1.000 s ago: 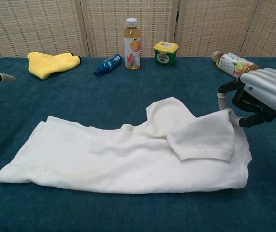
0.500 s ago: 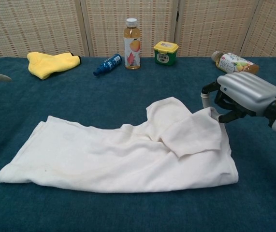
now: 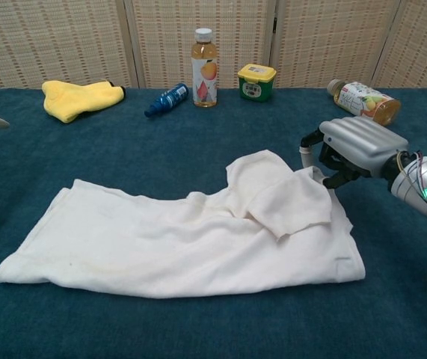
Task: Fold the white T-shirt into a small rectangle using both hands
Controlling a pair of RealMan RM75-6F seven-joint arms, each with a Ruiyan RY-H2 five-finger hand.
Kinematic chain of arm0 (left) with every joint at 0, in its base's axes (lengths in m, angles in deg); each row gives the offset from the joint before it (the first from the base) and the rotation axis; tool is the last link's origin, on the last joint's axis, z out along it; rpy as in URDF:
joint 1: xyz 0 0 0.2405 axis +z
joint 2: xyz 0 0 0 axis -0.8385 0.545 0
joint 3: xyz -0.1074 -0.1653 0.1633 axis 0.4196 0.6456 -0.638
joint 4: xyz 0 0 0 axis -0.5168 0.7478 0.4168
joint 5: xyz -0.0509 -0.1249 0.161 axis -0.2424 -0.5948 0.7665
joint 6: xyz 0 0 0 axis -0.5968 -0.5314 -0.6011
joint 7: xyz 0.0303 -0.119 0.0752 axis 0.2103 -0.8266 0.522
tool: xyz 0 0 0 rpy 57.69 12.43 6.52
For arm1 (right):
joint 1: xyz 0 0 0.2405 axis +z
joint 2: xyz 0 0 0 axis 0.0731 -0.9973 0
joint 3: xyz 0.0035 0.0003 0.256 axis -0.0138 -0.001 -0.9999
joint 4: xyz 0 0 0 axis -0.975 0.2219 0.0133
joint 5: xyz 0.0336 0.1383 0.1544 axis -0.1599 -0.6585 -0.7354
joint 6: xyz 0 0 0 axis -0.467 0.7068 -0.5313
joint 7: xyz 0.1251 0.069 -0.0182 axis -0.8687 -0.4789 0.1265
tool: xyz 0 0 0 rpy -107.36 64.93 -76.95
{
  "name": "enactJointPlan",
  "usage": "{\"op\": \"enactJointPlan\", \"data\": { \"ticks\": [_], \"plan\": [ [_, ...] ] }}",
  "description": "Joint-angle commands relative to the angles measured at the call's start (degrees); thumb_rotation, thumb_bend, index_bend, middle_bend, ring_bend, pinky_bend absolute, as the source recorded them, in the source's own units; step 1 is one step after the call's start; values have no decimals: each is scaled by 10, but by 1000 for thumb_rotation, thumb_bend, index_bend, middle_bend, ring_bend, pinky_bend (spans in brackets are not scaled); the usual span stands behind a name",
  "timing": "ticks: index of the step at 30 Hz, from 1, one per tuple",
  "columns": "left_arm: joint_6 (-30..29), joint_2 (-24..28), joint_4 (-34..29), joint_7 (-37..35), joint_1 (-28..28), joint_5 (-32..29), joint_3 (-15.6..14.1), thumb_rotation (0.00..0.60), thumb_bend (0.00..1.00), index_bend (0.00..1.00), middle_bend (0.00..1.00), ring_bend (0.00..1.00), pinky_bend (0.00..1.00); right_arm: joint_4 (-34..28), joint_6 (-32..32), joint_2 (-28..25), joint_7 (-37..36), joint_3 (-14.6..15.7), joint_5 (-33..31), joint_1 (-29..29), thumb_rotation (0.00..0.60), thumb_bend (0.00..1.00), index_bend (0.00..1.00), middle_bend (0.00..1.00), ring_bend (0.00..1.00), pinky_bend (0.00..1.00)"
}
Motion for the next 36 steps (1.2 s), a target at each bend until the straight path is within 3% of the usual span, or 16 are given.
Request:
{"op": "enactJointPlan", "data": {
  "ticks": [1,4,7,12,17,24,33,36],
  "plan": [
    [-1,1,1,-2,2,1,-1,600,329,0,861,789,869,2,-10,2,9,-4,-12,3,600,619,695,964,1000,1000],
    [-1,1,1,-4,3,2,-1,600,329,0,861,789,869,-1,-23,2,25,-8,-25,6,600,610,662,953,1000,1000],
    [-1,1,2,-4,4,2,-1,600,329,0,861,789,869,-8,-39,0,43,-14,-44,8,600,557,531,942,999,1000],
    [-2,1,2,-4,5,2,0,600,329,0,861,789,869,-26,-52,-5,67,-28,-72,12,600,344,310,930,992,1000],
    [-4,2,1,-4,6,2,1,600,329,0,861,789,869,-50,-65,-20,90,-40,-97,15,600,203,210,928,986,1000],
    [-8,6,-3,-6,9,5,3,600,329,0,861,789,869,-111,-65,-68,113,-23,-91,8,600,166,169,918,980,1000],
    [-9,11,-10,-9,12,7,4,600,329,0,861,789,869,-167,-2,-136,89,48,7,-17,600,260,171,918,980,1000],
    [-10,11,-11,-8,12,8,4,600,329,0,861,789,869,-180,6,-155,64,75,43,-18,600,265,233,920,980,1000]
  ]
}}
